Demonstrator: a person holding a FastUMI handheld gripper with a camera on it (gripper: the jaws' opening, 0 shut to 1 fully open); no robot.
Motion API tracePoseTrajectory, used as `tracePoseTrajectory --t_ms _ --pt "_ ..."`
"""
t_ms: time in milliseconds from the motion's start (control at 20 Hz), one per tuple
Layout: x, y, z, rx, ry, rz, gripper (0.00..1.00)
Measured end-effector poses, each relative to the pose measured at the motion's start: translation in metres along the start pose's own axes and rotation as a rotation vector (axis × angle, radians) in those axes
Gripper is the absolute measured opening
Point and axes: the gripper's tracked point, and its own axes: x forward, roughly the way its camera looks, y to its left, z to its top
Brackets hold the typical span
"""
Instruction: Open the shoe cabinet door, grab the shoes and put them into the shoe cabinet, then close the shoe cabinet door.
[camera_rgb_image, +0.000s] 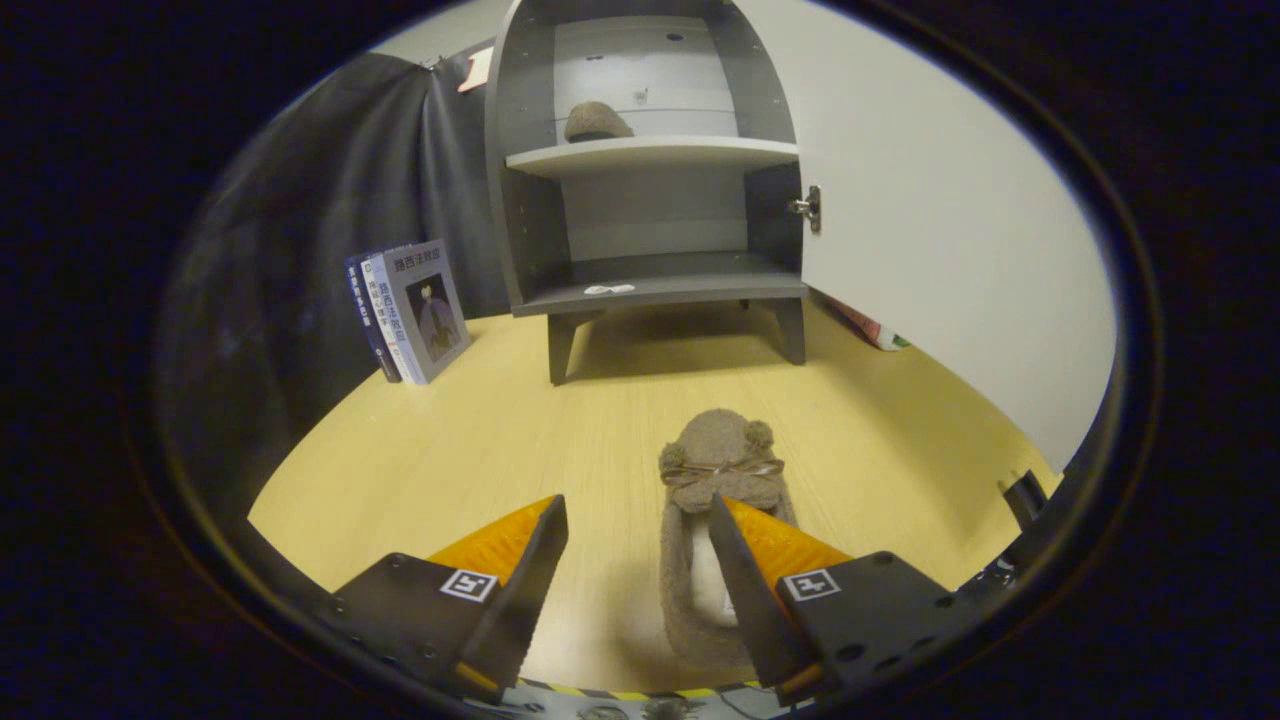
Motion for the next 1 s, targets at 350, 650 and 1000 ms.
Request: tracePoseTrajectory --t_ms 350,650,1000 --pt "0.027 -0.011 -0.022 -0.071 0.076 -0.039 0.74" --pt "0.022 -0.014 -0.03 -0.133 0.175 -0.028 0.53" --pt "0.028 -0.019 -0.032 -0.169 0.204 -0.043 0.27"
